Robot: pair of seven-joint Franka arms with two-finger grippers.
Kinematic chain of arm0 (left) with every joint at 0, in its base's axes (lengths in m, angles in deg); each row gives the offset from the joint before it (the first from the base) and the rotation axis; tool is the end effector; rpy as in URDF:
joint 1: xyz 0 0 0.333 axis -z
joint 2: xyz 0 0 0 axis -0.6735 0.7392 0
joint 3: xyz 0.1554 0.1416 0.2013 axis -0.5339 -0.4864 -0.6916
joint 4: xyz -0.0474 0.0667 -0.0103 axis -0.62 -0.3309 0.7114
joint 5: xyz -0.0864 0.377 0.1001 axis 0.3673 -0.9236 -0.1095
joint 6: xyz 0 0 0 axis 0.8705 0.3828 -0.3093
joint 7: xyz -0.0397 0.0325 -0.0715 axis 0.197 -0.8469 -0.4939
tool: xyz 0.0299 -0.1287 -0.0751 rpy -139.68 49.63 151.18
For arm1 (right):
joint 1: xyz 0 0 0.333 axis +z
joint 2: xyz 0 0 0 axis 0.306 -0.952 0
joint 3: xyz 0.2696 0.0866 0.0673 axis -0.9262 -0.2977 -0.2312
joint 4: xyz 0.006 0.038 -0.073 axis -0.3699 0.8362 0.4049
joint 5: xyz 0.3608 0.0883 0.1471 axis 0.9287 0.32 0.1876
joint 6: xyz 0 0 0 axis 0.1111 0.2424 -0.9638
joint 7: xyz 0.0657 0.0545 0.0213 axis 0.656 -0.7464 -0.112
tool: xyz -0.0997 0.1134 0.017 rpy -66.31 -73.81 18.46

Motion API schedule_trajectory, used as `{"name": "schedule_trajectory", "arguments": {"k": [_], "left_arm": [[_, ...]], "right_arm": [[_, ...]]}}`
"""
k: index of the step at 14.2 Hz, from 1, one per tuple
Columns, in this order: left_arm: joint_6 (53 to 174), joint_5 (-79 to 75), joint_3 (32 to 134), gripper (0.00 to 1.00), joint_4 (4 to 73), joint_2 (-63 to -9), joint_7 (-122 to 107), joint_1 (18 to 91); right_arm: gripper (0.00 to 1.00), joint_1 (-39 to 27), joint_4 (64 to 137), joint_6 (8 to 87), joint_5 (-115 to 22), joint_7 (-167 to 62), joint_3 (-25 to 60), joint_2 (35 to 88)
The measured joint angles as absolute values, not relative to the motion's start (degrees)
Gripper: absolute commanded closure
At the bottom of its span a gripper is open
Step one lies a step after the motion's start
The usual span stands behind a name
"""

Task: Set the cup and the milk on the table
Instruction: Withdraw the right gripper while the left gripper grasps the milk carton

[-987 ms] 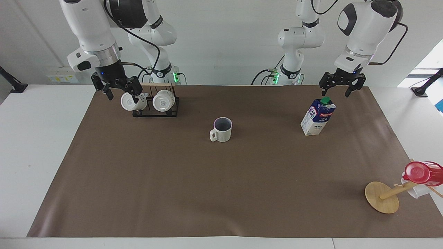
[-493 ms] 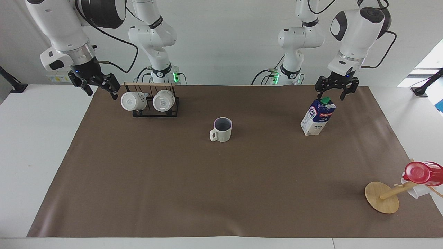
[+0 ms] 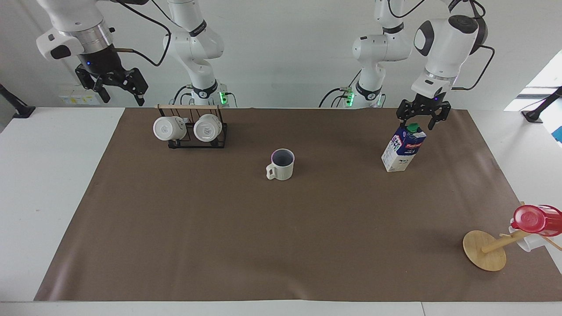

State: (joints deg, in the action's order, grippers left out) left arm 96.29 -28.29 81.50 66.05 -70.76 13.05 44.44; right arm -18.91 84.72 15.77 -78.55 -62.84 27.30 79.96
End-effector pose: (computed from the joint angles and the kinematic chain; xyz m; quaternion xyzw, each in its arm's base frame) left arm 0.4563 -0.0272 0.4228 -0.9941 0.0771 -0.0750 0.0120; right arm 0.5354 -0.0412 0.5997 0.9986 -0.0504 0.0095 0.0142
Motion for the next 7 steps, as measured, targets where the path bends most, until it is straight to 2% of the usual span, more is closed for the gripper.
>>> {"name": "schedule_trajectory", "arguments": {"k": [7], "left_arm": [[101.7, -28.3, 81.5, 0.00, 69.0, -70.8, 13.0, 44.9]], "right_arm": [[0.00, -18.7, 85.6, 14.6, -78.6, -62.8, 26.6, 80.3]]}}
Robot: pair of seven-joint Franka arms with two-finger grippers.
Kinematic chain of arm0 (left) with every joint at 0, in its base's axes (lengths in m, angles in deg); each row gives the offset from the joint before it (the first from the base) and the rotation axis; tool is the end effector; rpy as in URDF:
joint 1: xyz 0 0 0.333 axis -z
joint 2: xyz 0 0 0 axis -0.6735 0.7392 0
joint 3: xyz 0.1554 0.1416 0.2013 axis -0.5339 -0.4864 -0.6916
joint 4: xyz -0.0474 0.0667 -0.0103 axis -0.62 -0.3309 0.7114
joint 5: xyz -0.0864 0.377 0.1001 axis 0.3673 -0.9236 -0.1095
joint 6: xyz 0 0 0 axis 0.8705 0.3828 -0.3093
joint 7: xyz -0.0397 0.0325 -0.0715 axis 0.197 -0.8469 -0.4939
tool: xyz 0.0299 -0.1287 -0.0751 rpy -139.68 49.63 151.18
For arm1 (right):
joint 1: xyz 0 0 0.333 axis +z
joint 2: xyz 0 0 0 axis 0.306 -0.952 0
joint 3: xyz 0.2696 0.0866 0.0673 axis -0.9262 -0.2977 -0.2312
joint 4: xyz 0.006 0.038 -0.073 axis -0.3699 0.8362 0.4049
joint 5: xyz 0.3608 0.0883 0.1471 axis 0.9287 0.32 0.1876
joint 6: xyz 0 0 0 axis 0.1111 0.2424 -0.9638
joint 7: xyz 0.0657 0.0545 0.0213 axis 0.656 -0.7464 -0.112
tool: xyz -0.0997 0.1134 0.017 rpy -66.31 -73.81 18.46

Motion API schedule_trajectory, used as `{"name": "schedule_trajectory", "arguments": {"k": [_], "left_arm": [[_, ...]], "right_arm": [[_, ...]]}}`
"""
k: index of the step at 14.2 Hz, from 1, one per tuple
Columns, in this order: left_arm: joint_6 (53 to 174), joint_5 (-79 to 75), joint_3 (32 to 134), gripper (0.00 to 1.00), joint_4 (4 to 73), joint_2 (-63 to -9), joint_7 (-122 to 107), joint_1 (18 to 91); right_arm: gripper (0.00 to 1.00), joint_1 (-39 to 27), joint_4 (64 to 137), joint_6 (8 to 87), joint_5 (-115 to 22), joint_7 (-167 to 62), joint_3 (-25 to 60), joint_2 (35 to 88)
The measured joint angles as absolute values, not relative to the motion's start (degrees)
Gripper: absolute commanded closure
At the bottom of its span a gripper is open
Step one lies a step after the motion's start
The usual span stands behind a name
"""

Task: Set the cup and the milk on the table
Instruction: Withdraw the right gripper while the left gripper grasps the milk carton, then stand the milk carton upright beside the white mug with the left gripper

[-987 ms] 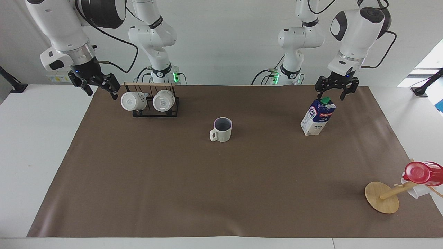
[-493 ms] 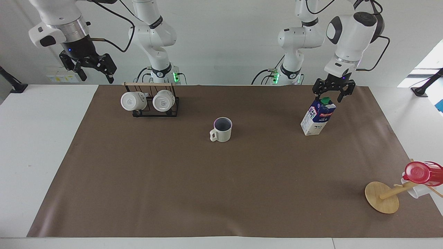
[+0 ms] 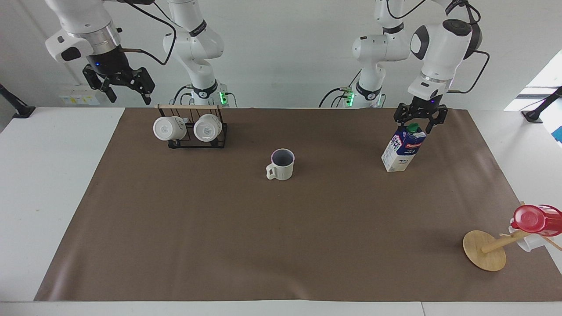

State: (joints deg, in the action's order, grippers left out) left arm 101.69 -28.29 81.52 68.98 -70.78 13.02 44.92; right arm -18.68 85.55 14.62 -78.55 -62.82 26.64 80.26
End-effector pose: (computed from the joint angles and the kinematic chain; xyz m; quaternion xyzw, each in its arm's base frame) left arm 0.4576 -0.0313 0.4078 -0.9919 0.0815 -0.0967 0.0117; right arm 0.5311 -0.0326 0.5940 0.9990 -0.0425 -0.0050 0.0143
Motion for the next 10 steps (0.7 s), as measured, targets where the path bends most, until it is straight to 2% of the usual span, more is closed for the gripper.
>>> {"name": "schedule_trajectory", "arguments": {"k": [6, 7, 8, 10], "left_arm": [[105.0, -28.3, 81.5, 0.00, 70.9, -70.4, 13.0, 44.9], [105.1, -28.3, 81.5, 0.06, 71.0, -70.4, 13.0, 44.9], [105.1, -28.3, 81.5, 0.24, 71.1, -70.4, 13.0, 44.9], [105.1, -28.3, 81.5, 0.39, 71.2, -70.4, 13.0, 44.9]], "right_arm": [[0.00, -18.7, 87.3, 14.5, -78.6, -62.8, 26.6, 80.8], [0.00, -18.7, 87.5, 14.5, -78.6, -62.8, 26.6, 80.9], [0.00, -18.7, 87.7, 14.4, -78.8, -62.8, 26.6, 81.1], [0.00, -18.7, 87.8, 14.3, -79.2, -62.8, 26.6, 81.2]]}}
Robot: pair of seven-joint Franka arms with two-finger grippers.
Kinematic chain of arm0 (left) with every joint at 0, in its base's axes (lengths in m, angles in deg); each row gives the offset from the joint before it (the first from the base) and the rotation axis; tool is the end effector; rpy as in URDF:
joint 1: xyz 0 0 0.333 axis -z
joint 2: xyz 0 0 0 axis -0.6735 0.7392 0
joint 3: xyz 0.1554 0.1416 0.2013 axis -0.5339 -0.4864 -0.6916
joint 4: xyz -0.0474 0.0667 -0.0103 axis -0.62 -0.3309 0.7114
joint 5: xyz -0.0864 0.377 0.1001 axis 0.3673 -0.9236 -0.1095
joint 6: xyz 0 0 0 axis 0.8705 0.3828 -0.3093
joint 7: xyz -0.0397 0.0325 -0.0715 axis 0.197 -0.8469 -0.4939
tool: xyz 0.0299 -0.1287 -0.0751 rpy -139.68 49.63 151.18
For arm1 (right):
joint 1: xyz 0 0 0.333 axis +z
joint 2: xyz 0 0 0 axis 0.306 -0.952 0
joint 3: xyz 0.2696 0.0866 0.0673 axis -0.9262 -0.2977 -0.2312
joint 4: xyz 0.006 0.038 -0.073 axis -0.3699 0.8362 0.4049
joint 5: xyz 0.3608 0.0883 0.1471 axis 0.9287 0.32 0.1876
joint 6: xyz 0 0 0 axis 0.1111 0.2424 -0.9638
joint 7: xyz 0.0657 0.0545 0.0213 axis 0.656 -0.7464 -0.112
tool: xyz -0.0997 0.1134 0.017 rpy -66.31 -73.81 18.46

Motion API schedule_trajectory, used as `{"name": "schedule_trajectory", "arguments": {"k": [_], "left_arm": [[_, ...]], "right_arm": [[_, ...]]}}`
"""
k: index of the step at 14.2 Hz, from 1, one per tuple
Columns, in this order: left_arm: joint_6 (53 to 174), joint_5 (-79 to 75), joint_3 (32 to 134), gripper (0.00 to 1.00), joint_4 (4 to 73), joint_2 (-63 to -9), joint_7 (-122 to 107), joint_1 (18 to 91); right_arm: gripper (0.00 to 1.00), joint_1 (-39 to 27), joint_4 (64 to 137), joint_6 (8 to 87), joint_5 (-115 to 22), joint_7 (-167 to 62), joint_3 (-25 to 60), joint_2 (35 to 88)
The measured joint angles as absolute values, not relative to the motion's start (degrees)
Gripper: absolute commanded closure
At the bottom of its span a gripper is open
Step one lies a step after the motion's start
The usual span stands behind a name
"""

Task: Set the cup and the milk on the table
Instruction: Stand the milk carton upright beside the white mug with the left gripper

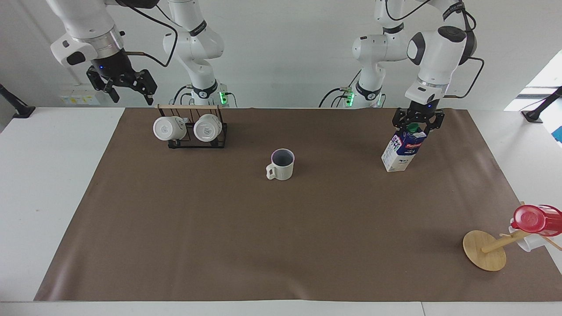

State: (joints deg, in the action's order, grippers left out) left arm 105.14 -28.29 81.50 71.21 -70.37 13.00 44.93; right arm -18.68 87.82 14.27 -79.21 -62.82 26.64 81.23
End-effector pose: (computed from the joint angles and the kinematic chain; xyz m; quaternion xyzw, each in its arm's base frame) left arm 0.4569 -0.0312 0.3920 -0.9912 0.0816 -0.1038 0.0114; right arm 0.5242 -0.0342 0.5839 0.9987 -0.0429 -0.0195 0.0196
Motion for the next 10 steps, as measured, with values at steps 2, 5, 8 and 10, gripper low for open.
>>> {"name": "schedule_trajectory", "arguments": {"k": [2, 5, 8, 10], "left_arm": [[105.1, -28.3, 81.5, 0.50, 71.3, -70.4, 13.0, 44.9], [105.2, -28.3, 81.5, 0.65, 71.3, -70.4, 13.0, 44.9], [105.2, -28.3, 81.5, 0.67, 71.2, -70.4, 12.9, 44.9], [105.2, -28.2, 81.5, 0.67, 70.5, -70.3, 11.6, 45.1]], "right_arm": [[0.00, -18.7, 87.9, 14.3, -79.8, -62.8, 26.6, 81.3], [0.00, -18.7, 88.0, 14.3, -79.9, -62.8, 26.6, 81.3], [0.00, -18.6, 87.9, 14.3, -79.9, -62.8, 26.4, 81.4], [0.00, -18.6, 87.8, 14.3, -79.9, -62.8, 26.4, 81.8]]}}
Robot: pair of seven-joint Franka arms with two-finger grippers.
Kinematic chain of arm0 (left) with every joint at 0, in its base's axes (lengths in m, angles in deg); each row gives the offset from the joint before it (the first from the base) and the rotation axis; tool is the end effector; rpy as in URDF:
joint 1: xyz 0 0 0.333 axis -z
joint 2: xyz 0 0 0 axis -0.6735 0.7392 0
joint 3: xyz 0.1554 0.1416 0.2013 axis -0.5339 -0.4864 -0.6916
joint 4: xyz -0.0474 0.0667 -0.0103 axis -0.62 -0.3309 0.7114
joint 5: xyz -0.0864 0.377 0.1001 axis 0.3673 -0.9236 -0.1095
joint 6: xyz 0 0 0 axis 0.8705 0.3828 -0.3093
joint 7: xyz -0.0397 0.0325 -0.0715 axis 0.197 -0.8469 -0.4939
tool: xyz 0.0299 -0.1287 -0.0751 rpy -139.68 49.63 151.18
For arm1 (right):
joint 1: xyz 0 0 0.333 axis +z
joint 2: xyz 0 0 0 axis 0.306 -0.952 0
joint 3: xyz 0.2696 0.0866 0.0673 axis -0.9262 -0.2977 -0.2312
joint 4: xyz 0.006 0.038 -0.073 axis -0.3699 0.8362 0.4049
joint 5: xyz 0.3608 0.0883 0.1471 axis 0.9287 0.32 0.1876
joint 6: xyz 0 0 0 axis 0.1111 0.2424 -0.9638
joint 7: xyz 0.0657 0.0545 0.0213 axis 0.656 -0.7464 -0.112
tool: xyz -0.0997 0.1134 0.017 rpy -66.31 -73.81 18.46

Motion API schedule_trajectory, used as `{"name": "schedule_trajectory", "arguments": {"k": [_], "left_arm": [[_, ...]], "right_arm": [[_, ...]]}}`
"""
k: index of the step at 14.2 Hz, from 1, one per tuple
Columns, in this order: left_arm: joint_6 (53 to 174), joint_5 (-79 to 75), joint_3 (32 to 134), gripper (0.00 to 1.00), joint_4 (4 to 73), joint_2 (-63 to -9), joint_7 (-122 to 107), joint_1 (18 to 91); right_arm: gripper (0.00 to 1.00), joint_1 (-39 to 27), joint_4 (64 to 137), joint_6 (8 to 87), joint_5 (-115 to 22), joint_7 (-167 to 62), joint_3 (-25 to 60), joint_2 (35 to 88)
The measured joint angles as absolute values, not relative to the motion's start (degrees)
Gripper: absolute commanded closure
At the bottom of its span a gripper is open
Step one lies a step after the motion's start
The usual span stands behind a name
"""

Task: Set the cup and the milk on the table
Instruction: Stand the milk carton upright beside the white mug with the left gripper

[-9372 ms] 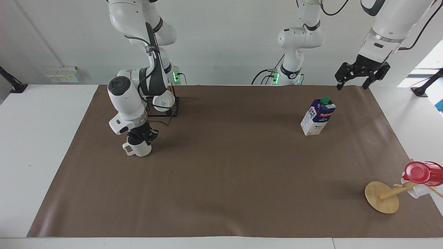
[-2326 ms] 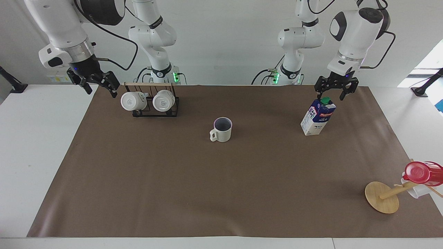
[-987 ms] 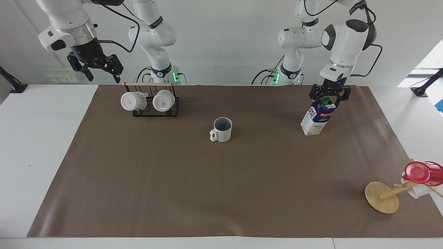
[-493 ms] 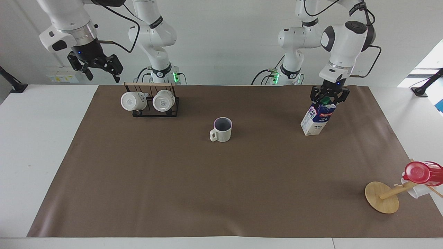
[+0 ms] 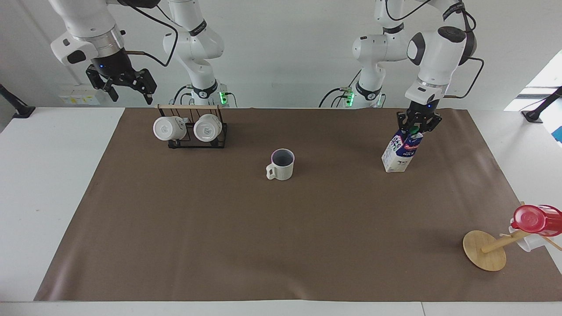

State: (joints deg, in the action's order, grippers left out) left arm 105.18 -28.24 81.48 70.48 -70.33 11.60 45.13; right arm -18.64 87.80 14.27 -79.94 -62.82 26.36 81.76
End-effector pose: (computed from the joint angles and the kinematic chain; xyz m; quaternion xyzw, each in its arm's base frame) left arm 0.4600 -0.0329 0.3982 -0.9913 0.0708 -0.1103 0.0095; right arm 0.5219 -0.0332 0.5891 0.9987 -0.0408 -0.0147 0.0260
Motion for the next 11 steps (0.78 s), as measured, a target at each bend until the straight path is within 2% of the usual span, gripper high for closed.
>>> {"name": "schedule_trajectory", "arguments": {"k": [6, 11], "left_arm": [[99.8, -28.2, 81.9, 0.67, 60.5, -67.0, -5.1, 55.3], [95.9, -28.4, 86.6, 0.67, 50.4, -59.6, -15.6, 58.6]], "right_arm": [[0.00, -18.6, 87.8, 14.3, -79.9, -62.8, 26.5, 83.1], [0.00, -18.6, 87.8, 14.3, -79.9, -62.8, 26.5, 83.1]]}}
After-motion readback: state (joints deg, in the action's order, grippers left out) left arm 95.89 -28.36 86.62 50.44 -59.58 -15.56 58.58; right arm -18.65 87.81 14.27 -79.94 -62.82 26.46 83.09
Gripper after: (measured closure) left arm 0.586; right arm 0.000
